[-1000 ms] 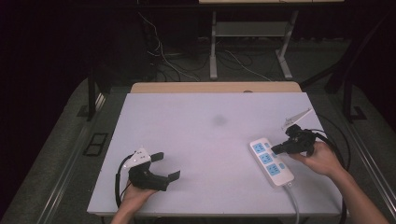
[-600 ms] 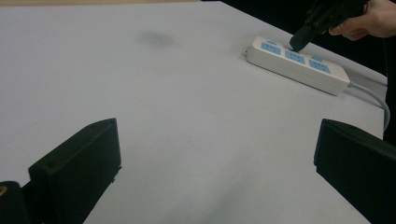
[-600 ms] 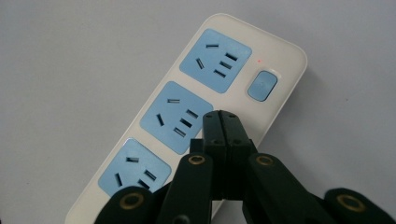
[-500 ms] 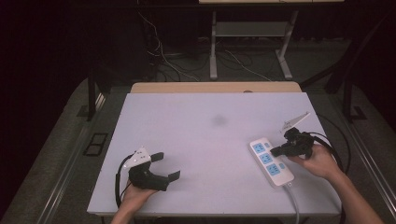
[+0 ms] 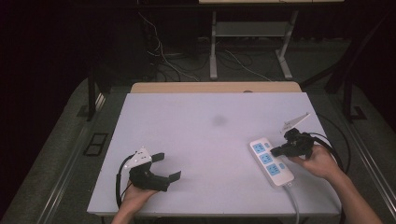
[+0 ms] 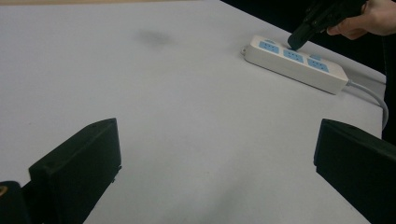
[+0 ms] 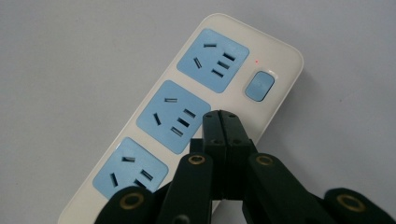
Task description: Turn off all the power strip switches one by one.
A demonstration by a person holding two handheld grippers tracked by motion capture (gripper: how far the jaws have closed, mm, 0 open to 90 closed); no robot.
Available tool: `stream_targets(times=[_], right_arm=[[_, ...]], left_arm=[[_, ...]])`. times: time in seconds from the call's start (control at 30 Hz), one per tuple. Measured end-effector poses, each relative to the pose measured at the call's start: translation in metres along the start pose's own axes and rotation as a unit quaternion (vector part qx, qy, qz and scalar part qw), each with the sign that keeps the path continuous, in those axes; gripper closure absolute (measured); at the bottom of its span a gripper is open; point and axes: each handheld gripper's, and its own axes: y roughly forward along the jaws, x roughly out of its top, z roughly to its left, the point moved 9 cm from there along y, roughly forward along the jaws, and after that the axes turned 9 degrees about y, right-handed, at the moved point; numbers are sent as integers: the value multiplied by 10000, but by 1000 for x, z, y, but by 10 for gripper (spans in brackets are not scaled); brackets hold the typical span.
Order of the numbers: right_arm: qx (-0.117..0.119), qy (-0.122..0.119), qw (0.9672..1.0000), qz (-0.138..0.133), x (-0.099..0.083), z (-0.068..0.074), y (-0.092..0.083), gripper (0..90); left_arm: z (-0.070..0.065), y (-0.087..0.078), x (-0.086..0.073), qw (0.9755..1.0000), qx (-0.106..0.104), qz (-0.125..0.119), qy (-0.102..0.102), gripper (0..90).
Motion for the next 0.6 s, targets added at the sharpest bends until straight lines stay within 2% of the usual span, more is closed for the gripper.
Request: stream_targets(times=[0.6], right_arm=[[130, 50, 9997, -179, -2, -2, 0, 900]], left_arm=[[-1, 0, 0, 10000, -11, -3, 18, 0]])
